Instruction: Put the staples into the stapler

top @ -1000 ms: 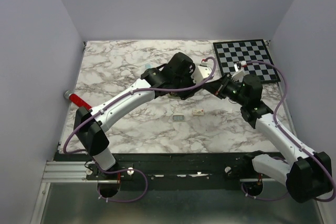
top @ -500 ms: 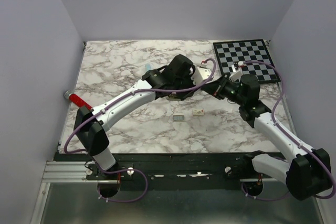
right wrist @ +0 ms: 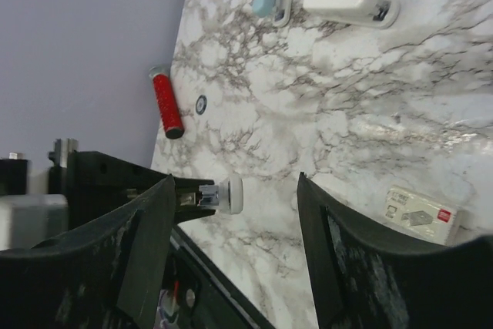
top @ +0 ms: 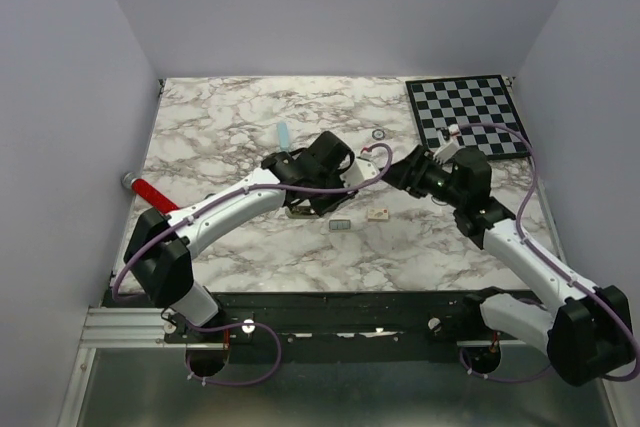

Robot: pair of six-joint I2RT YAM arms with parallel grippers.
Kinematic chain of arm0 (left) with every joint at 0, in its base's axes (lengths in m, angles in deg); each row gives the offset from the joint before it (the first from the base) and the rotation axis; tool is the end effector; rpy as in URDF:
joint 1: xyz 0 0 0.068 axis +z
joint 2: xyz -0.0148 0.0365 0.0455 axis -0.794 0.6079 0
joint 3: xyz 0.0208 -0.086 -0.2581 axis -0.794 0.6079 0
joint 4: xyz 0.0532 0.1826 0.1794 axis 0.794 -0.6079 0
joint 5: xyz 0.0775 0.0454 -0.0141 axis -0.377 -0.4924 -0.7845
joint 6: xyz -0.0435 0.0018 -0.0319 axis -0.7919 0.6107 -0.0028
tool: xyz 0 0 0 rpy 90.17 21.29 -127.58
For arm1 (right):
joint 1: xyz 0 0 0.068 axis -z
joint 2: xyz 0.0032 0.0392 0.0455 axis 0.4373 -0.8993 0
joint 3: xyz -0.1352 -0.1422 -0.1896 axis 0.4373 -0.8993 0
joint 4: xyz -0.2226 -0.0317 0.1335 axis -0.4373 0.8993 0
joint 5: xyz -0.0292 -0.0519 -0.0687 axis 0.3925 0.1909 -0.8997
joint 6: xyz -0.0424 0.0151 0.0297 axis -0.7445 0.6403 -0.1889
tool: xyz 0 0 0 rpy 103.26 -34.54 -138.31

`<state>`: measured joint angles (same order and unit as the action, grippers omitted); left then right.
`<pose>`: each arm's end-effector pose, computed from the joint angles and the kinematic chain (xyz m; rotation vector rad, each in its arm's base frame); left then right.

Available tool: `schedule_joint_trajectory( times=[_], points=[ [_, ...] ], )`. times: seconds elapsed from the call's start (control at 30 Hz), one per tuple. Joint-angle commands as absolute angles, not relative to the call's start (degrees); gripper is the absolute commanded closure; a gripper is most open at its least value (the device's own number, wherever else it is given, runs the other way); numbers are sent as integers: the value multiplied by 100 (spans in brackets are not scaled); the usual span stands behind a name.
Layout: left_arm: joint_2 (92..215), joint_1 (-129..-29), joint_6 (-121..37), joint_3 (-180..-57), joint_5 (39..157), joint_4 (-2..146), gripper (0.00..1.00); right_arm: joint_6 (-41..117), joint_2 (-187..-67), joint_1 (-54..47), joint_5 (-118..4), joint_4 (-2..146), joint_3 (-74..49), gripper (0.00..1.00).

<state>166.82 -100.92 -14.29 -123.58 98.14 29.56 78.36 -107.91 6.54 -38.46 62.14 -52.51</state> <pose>0.2184 -0.2535 0.3006 1.3935 2.0915 -0.4175 0.2251 0.0958 0.2621 0.1486 2.0128 1.1953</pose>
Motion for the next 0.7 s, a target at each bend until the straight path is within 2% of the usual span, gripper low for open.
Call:
schedule_joint_trajectory(
  times=[0.0,0.17,0.27,0.67],
  points=[
    [16695,-10073,-1404,-12053,9493,2244,100,7428,-10417,677,-4939,6849,-5508,27],
    [17073,-10345,-1334,-11912,9483,2007,100,7138,-10039,677,-6116,7466,-5754,23],
    [17424,-10538,-1263,-11947,9483,1849,100,6945,-9942,677,-6399,7703,-5789,22],
    [18356,-11075,-1175,-12000,9449,1936,99,6453,-9775,677,-6540,7765,-5974,22]
  ],
)
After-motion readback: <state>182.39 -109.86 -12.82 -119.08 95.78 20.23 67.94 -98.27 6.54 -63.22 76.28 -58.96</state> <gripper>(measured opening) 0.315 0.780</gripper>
